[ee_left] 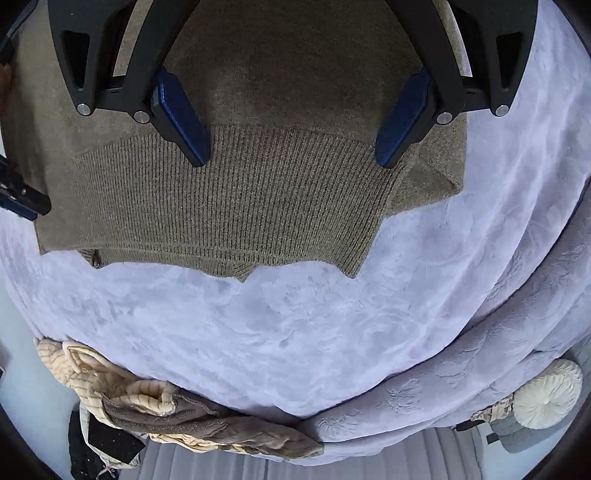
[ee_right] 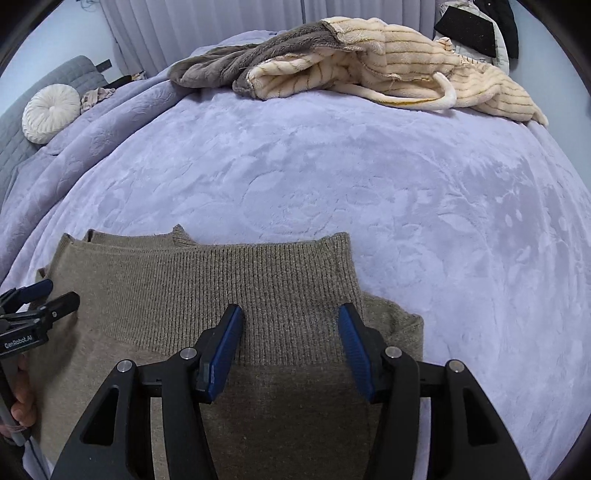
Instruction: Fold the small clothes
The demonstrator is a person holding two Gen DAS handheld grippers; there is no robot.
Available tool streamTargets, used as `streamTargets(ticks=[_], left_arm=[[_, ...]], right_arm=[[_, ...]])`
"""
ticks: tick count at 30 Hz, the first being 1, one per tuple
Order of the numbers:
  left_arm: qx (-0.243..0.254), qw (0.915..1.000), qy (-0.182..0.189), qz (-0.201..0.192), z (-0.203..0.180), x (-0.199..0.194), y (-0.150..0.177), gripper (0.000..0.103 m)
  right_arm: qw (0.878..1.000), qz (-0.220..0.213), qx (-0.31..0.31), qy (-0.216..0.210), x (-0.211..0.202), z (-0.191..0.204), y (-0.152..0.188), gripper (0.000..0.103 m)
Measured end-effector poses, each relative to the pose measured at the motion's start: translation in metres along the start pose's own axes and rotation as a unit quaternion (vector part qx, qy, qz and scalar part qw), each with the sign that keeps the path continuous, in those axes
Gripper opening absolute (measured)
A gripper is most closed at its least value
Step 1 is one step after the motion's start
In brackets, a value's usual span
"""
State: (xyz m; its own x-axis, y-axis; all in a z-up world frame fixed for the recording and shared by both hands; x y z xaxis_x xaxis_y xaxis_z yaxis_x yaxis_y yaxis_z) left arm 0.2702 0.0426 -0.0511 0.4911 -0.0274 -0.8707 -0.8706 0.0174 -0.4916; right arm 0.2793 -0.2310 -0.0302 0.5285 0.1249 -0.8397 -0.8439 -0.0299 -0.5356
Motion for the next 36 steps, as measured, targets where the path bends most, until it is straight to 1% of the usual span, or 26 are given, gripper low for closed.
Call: streamTargets(ticks=[2, 5, 7, 8, 10, 12, 14, 15, 16, 17, 19, 21, 23, 24, 25, 26, 27, 28, 29, 30, 33, 36], left_arm=[[0.0, 1.0, 0.003, -0.002, -0.002, -0.009, 0.002, 0.092], [-0.005, 0.9998, 0.009, -0.015, -0.004, -0.03, 0.007, 0.092], [-0.006, 0.9996, 0.015, -0.021, -0.007, -0.042, 0.013, 0.092], [-0.004, 0.9996, 0.016, -0.022, -0.009, -0.048, 0.02, 0.092], [0.002, 0.9996, 0.017, -0.022, -0.012, -0.057, 0.037, 0.092], [0.013, 0.9997, 0.01, -0.018, -0.011, -0.061, 0.059, 0.092], [0.014, 0.9999, -0.005, -0.005, 0.0, -0.056, 0.082, 0.092], [0.011, 0.9999, -0.005, -0.005, 0.006, -0.055, 0.089, 0.093], [0.006, 0.9999, 0.0, -0.008, 0.01, -0.056, 0.093, 0.093], [-0.003, 1.0, 0.004, -0.007, 0.015, -0.06, 0.096, 0.093], [-0.018, 0.9998, 0.003, -0.011, 0.02, -0.075, 0.1, 0.092], [-0.04, 0.9986, 0.01, -0.032, 0.024, -0.097, 0.105, 0.092], [-0.063, 0.9971, 0.023, -0.037, 0.024, -0.109, 0.117, 0.092], [-0.071, 0.9964, 0.031, -0.035, 0.022, -0.111, 0.123, 0.092], [-0.072, 0.9961, 0.041, -0.032, 0.019, -0.111, 0.13, 0.092], [-0.067, 0.9966, 0.04, -0.028, 0.017, -0.11, 0.138, 0.092], [-0.059, 0.9977, 0.024, -0.022, 0.016, -0.106, 0.149, 0.092], [-0.055, 0.9982, 0.014, -0.016, 0.018, -0.102, 0.154, 0.092], [-0.053, 0.9985, 0.009, -0.009, 0.021, -0.097, 0.164, 0.092], [-0.055, 0.9984, 0.01, -0.005, 0.026, -0.096, 0.172, 0.093], [-0.068, 0.9972, 0.022, -0.021, 0.035, -0.12, 0.183, 0.092], [-0.1, 0.9945, 0.014, -0.028, 0.058, -0.136, 0.191, 0.092]], right_arm=[[1.0, -0.001, 0.001, 0.014, -0.011, 0.002, 0.0, 0.058], [1.0, -0.017, 0.006, 0.0, -0.035, 0.012, 0.004, 0.058], [1.0, -0.02, 0.007, -0.014, -0.048, 0.022, 0.012, 0.059], [0.999, -0.034, -0.002, -0.017, -0.052, 0.028, 0.014, 0.059], [0.999, -0.028, -0.022, -0.013, -0.059, 0.039, 0.028, 0.06], [0.999, -0.023, -0.042, -0.01, -0.062, 0.045, 0.045, 0.06], [0.999, -0.01, -0.053, 0.001, -0.06, 0.04, 0.065, 0.06], [0.999, -0.001, -0.049, 0.009, -0.057, 0.031, 0.073, 0.06], [0.999, 0.006, -0.037, 0.018, -0.055, 0.019, 0.081, 0.06], [1.0, 0.004, -0.022, 0.017, -0.057, 0.009, 0.084, 0.06], [1.0, 0.003, 0.011, 0.023, -0.069, -0.006, 0.09, 0.06], [1.0, -0.016, 0.011, 0.021, -0.09, -0.003, 0.095, 0.06], [0.999, -0.036, -0.009, 0.018, -0.11, 0.009, 0.103, 0.061], [0.999, -0.04, -0.017, 0.008, -0.115, 0.016, 0.11, 0.062], [0.999, -0.039, -0.024, -0.004, -0.117, 0.024, 0.117, 0.063], [0.999, -0.033, -0.033, -0.012, -0.115, 0.03, 0.125, 0.064], [0.999, -0.022, -0.043, -0.006, -0.11, 0.033, 0.136, 0.064], [0.999, -0.014, -0.045, 0.007, -0.106, 0.03, 0.145, 0.063], [0.999, -0.015, -0.041, 0.01, -0.105, 0.027, 0.152, 0.063], [0.999, -0.019, -0.035, 0.007, -0.107, 0.021, 0.156, 0.063], [1.0, -0.019, -0.013, 0.015, -0.121, 0.002, 0.166, 0.064], [0.999, -0.026, -0.005, 0.022, -0.14, -0.007, 0.169, 0.065]])
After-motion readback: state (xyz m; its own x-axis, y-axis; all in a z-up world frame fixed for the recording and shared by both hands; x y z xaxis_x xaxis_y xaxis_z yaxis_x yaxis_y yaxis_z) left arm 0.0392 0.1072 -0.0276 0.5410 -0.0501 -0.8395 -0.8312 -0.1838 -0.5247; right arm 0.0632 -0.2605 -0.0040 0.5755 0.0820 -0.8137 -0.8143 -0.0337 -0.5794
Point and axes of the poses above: each gripper's, at about its wrist camera, not at the fingertips, and x roughly the way its jaws point, z to its left, y to its underside, the point moved 8 cm from there along x, roughly the way its jaws point, and after that the axes turned 3 degrees about -z, right-handed, at the moved point
